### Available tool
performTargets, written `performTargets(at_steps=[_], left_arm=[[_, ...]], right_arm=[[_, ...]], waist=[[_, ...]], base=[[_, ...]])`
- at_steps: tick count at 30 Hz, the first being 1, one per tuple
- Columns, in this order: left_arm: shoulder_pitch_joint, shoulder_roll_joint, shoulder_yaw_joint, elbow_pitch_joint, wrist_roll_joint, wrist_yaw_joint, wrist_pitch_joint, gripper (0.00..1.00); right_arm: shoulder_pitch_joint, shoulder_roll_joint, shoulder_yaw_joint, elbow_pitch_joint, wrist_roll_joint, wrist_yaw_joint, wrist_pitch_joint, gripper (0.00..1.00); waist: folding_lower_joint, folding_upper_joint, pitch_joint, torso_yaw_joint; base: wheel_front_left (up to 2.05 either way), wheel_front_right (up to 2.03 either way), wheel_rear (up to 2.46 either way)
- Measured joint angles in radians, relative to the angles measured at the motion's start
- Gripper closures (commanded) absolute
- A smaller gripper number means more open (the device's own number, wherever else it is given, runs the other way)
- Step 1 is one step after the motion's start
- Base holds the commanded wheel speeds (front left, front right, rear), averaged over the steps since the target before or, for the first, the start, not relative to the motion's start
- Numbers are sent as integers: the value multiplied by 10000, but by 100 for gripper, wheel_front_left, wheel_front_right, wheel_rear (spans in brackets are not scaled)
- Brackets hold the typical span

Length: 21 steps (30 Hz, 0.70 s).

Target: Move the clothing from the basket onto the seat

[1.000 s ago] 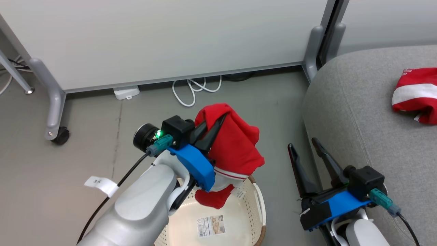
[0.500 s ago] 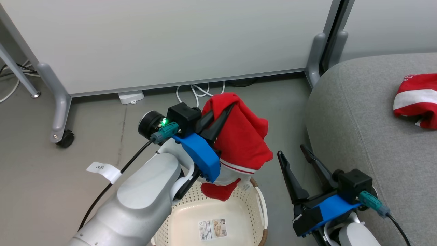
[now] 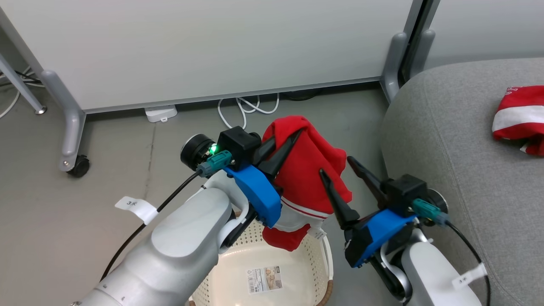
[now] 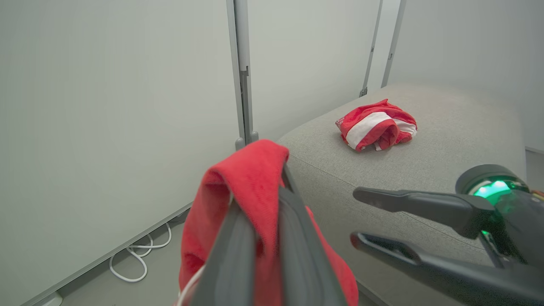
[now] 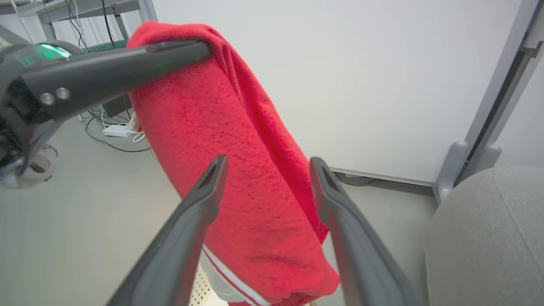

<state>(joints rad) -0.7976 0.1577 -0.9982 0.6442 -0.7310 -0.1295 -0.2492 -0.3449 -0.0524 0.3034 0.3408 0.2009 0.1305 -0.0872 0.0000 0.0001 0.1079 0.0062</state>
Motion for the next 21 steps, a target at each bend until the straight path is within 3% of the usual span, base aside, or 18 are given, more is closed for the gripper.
performTargets(at_steps=[11, 21], left_arm=[[-98, -44, -468, -96, -203, 0, -50, 100], [-240, 2, -1058, -364, -525, 0, -79, 100]], right_arm=[[-1282, -767, 1214, 1432, 734, 0, 324, 0], [-2042, -1429, 3030, 2347, 2157, 0, 529, 0]], waist=[[0, 0, 9, 205], [0, 0, -55, 399]], base=[[0, 0, 0], [0, 0, 0]])
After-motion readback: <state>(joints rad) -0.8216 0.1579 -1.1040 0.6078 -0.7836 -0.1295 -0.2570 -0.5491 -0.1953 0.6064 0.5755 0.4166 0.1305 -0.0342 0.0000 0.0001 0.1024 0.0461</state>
